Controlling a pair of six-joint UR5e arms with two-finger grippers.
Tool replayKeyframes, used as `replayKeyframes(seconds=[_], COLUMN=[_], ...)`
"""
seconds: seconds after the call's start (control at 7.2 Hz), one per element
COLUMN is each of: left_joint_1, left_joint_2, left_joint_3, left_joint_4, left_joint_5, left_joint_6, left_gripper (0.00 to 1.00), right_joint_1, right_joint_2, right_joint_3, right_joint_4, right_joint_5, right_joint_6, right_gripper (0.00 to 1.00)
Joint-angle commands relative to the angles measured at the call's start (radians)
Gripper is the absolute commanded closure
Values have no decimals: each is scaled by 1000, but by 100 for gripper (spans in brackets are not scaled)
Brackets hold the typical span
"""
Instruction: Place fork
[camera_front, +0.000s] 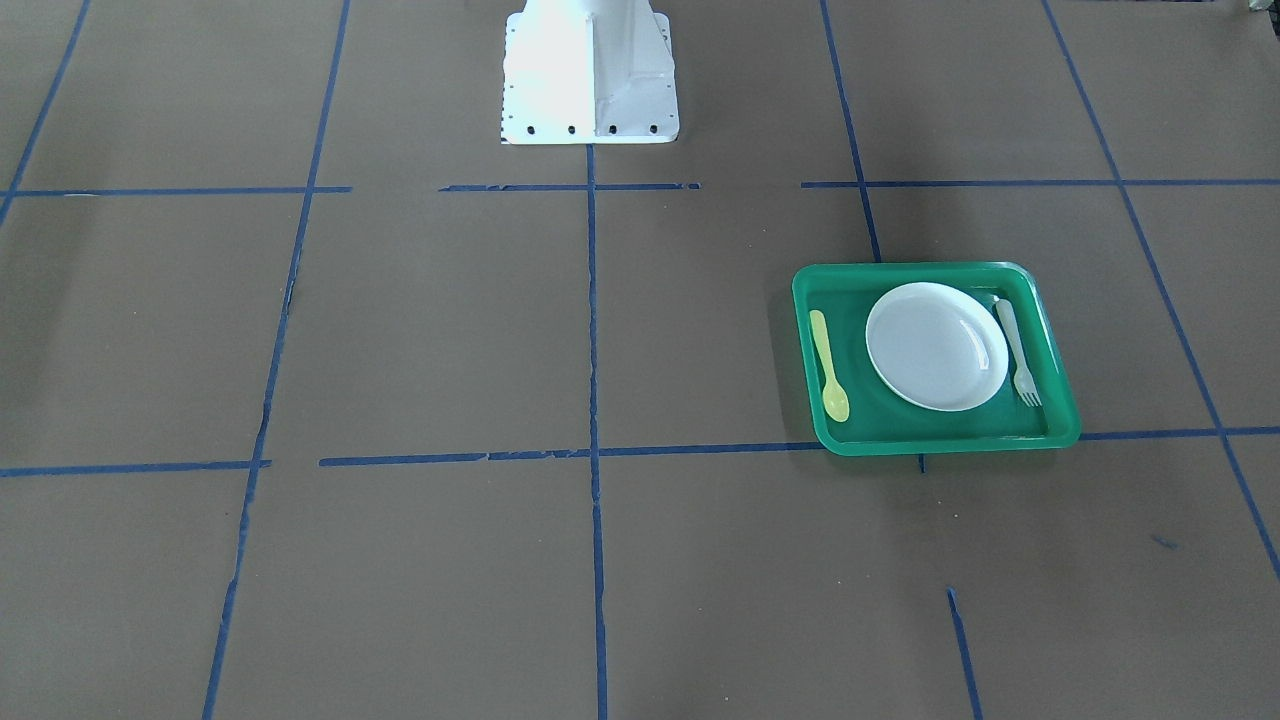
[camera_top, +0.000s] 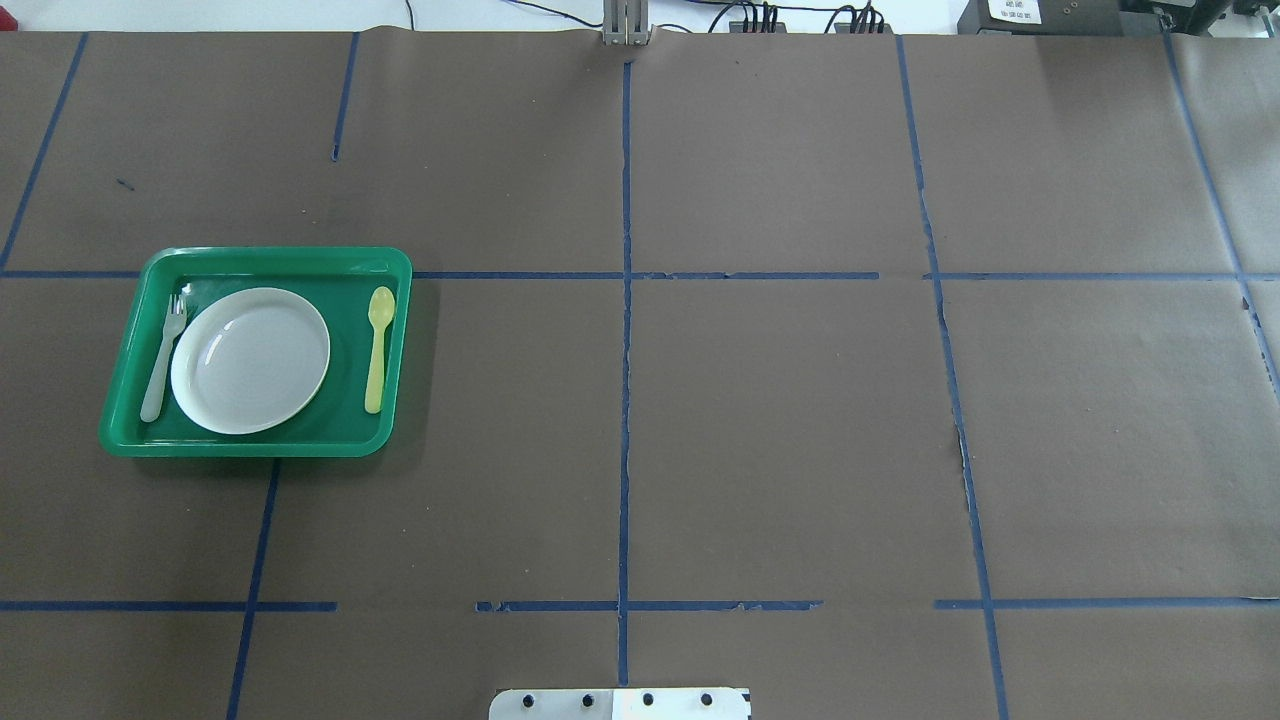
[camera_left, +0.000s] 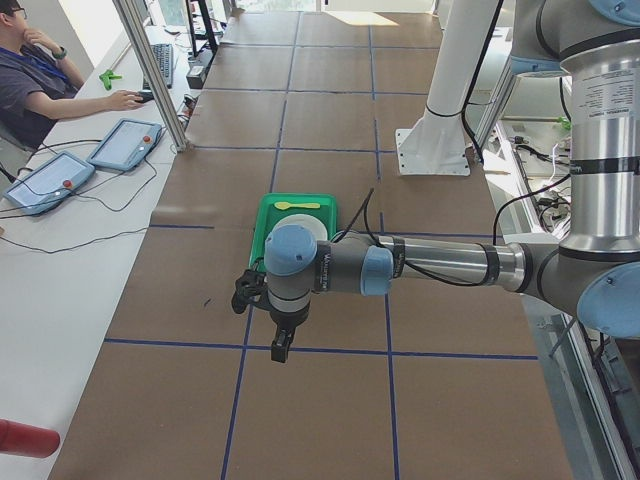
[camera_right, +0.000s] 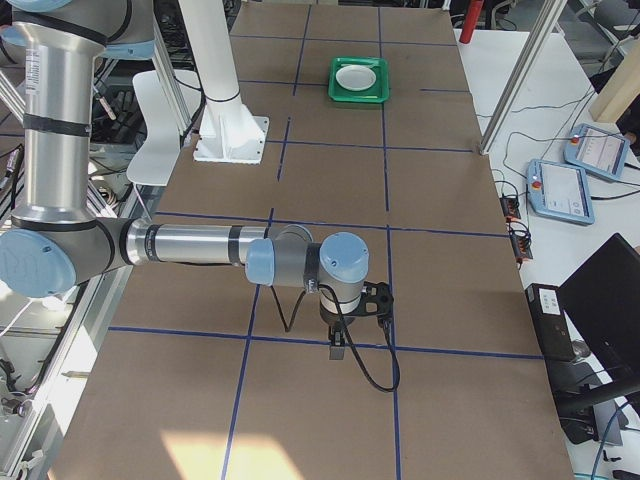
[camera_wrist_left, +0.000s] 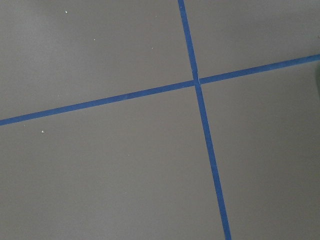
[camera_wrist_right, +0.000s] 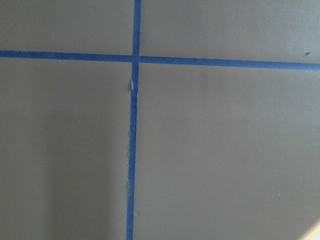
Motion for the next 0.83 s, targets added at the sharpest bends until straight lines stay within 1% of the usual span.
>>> replayKeyframes(seconds=[0.0,0.69], left_joint_1=[0,0], left_joint_2=[-2,-5], left_joint_3=[-4,-16], left_joint_4=[0,-1], left_joint_5=[0,0], left_joint_6=[0,0], left_gripper=[0,0], right_joint_1=[0,0], right_joint_2=[0,0], right_joint_3=[0,2], right_joint_4=[0,0], right_joint_5=[0,0], right_joint_6=[0,0], right_gripper=[0,0])
